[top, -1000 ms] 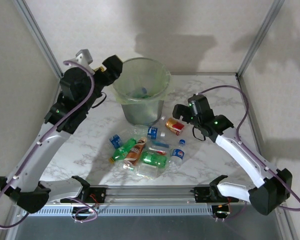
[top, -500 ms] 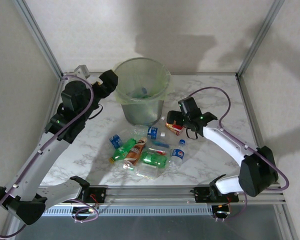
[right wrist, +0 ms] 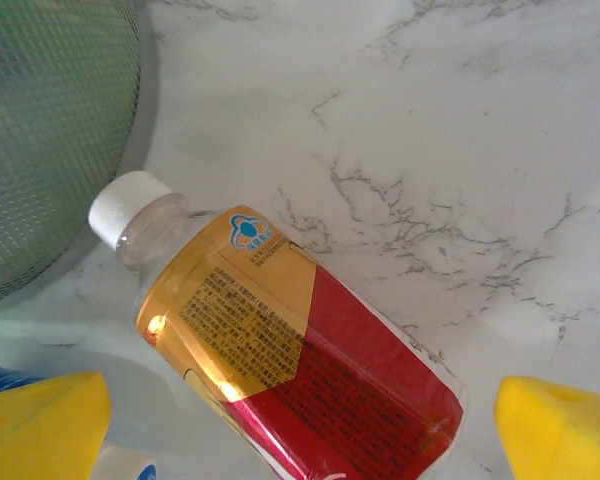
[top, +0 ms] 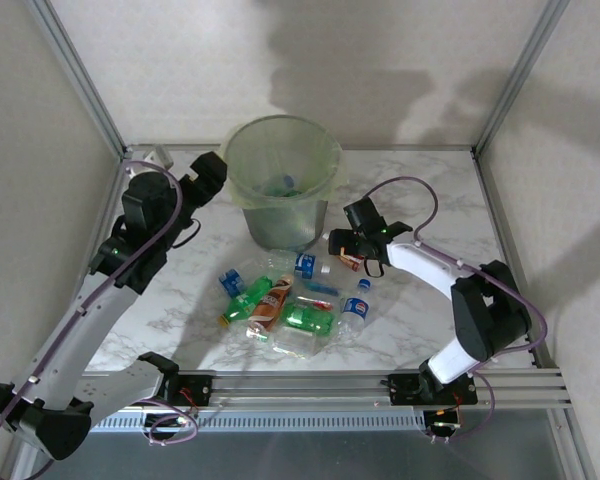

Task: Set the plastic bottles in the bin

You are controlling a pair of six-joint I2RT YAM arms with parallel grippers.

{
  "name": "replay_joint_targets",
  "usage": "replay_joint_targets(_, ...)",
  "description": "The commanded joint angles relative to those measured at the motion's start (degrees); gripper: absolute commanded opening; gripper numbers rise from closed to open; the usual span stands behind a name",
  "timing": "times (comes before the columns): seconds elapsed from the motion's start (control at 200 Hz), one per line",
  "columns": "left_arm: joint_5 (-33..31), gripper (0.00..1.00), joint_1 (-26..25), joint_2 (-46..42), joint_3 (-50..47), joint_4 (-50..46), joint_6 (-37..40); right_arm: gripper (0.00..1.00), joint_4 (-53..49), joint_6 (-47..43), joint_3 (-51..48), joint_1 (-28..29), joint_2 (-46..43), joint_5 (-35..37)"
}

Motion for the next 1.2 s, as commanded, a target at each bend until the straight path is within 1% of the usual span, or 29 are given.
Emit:
replay_joint_targets(0.0, 1.5, 0.92, 1.0, -1.5, -1.1, -0.3, -1.1, 0.99, 1.4, -1.8, 0.9, -0.4, 1.5, 0.5)
replay_joint_targets(0.466, 3.5, 0.91, 2.8, -2.3, -3.4, 0.1, -2.3, 0.98, 1.9, -2.1, 2.1, -0.4, 6.7, 1.7)
replay_joint_targets(0.761, 4.4, 0.91, 3.7, -2.3, -4.6, 0.5, -2.8, 0.91, 2.2, 0.1, 0.5, -0.3, 6.9, 1.3)
replay_joint_targets(0.916, 4.9, 0.90, 4.1, -2.1, -5.3, 0.6, -3.0, 0.85, 2.3, 1.2, -0.8, -0.4, 6.8, 1.2)
replay_joint_targets(0.986, 5.1, 0.90, 4.2, -2.1, -5.5, 0.6, -3.0, 0.84, 2.5, 1.8, -1.2, -0.4, 6.8, 0.7)
replay_joint_targets(1.036, 5.2, 0.90, 4.2, -2.0, -5.7, 0.5, -3.0, 0.85, 2.6, 2.1, -1.5, -0.4, 6.8, 0.3)
replay_joint_targets(1.131, 5.5, 0.90, 4.3, -1.9, -6.1, 0.4, -3.1, 0.93, 2.9, 2.5, -1.7, -0.4, 6.8, 0.3)
replay_joint_targets(1.196, 5.5, 0.90, 4.4, -2.0, -6.3, 0.4, -3.2, 0.96, 2.9, 2.5, -1.6, -0.4, 7.1, 0.2)
